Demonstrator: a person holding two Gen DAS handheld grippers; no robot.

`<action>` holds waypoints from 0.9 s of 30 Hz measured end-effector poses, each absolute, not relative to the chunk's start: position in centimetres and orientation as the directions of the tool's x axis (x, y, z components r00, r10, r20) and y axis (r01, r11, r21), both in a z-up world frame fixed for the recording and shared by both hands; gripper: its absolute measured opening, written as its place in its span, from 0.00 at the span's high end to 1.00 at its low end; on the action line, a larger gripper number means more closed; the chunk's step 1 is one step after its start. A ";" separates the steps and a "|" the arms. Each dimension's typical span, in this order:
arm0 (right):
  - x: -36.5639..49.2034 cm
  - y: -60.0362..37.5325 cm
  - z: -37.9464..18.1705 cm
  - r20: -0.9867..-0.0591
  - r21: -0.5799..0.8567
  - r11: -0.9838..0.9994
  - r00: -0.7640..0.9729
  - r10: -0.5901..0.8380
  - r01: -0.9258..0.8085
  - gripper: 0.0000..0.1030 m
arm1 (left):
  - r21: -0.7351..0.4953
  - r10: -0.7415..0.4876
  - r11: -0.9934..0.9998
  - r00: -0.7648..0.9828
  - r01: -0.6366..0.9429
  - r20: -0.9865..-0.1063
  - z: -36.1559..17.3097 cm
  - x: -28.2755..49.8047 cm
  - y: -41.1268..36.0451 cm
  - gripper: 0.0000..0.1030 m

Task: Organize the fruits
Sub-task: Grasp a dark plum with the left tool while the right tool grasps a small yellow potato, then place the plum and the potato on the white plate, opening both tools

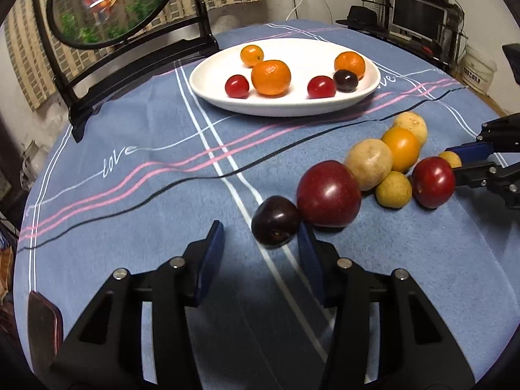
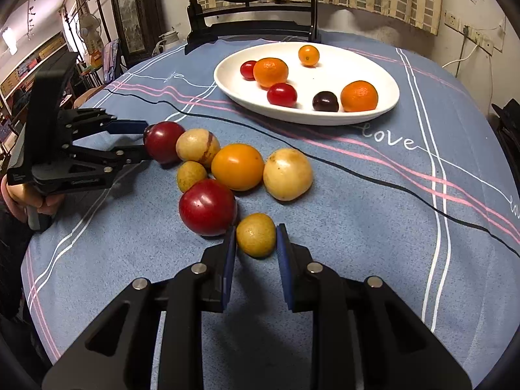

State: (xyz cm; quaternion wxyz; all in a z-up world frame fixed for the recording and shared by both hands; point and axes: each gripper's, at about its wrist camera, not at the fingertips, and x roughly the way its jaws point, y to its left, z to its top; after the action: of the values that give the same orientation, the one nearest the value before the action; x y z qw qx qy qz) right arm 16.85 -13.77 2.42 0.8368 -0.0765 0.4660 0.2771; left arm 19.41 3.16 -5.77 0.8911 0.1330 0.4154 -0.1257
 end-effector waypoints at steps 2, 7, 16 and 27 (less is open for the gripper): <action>16.8 -13.8 2.5 -0.822 0.129 0.834 0.413 0.393 -0.536 0.76 | 0.149 -0.109 0.928 0.632 0.341 -0.767 -5.8 19.5 2.9 0.57; 16.8 -13.8 2.4 -0.823 0.129 0.836 0.413 0.391 -0.534 0.76 | 0.171 -0.113 0.916 0.642 0.364 -0.758 -5.8 20.2 2.2 0.61; 16.7 -13.8 2.3 -0.828 0.123 0.835 0.409 0.385 -0.536 0.76 | 0.151 -0.165 0.893 0.620 0.425 -0.767 -5.9 20.7 1.6 0.67; 16.8 -14.6 3.2 -0.802 0.157 0.840 0.429 0.416 -0.520 0.76 | 0.098 -0.166 0.920 0.602 0.381 -0.781 -5.2 19.7 2.5 0.70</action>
State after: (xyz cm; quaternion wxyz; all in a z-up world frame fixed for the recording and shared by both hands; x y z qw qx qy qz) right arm 16.85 -14.65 3.19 0.8435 -0.0572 0.4565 0.2773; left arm 19.67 2.51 -5.24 0.8857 0.1283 0.4187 -0.1542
